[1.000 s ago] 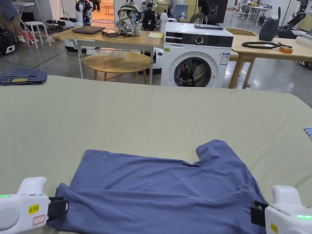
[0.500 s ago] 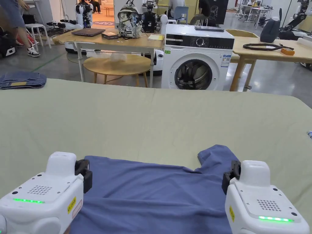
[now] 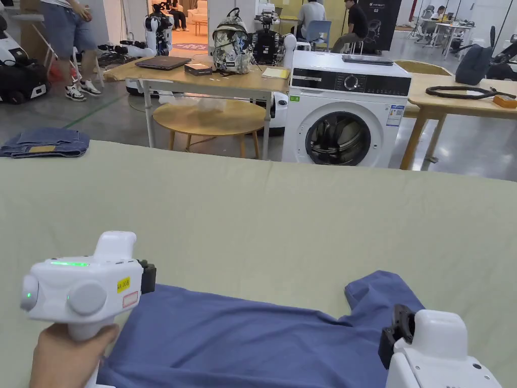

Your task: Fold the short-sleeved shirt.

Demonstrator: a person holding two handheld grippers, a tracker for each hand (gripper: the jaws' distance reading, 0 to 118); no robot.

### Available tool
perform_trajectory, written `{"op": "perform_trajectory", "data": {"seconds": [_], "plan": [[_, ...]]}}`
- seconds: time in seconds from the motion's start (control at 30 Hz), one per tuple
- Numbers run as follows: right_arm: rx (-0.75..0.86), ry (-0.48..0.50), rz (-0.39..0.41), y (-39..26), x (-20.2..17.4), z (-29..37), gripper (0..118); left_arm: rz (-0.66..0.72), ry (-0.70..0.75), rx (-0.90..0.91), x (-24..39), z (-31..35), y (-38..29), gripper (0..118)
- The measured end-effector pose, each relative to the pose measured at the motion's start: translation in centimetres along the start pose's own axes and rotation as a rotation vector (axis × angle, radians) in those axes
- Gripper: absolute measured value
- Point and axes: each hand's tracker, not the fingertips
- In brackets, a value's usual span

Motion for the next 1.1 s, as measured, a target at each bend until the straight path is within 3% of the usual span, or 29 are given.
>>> {"op": "perform_trajectory", "data": {"seconds": [0.13,0.17,0.2,0.3,0.33,0.47,0.53,0.57,0.63,0.67,0.73,0.97,1.1], "plan": [[-0.045,-0.013,0.007,-0.6,0.8,-1.8,0,0.074,-0.027,-0.197,-2.6,-6.0,2.6,2],[-0.055,-0.015,0.006,-0.8,1.1,-2.2,0,0.101,-0.047,-0.248,-2.6,-7.0,3.0,17],[-0.067,-0.022,0.009,-1.0,1.3,-2.6,0,0.123,-0.044,-0.307,-3.1,-8.4,3.3,42],[-0.089,-0.036,0.023,-1.4,1.9,-3.2,0,0.151,-0.040,-0.402,-3.7,-11.2,3.6,66],[-0.097,-0.043,0.028,-1.6,2.1,-3.4,0,0.154,-0.031,-0.412,-3.8,-12.1,3.6,67],[-0.121,-0.064,0.034,-2.1,3.0,-3.8,0,0.105,0.056,-0.492,-3.2,-14.7,3.1,67],[-0.138,-0.075,0.037,-2.4,3.4,-4.0,0,0.058,0.073,-0.490,-2.1,-15.0,2.7,58],[-0.144,-0.078,0.035,-2.6,3.6,-4.0,0,0.027,0.085,-0.475,-1.7,-14.7,2.7,48],[-0.159,-0.085,0.030,-3.0,3.9,-4.1,0,-0.064,0.119,-0.454,-0.4,-14.4,2.5,4],[-0.166,-0.088,0.027,-3.1,4.0,-4.2,0,-0.093,0.124,-0.431,0.1,-14.1,2.4,0],[-0.187,-0.093,0.014,-3.3,4.4,-4.4,0,-0.129,0.104,-0.389,0.5,-13.7,2.2,0],[-0.250,-0.104,-0.023,-1.3,6.1,-6.1,0,-0.052,0.041,-0.284,0.3,-10.6,1.2,0],[-0.426,-0.054,-0.001,1.3,8.2,-11.0,1,-0.027,0.011,-0.207,-0.1,-7.8,0.8,0]]}}
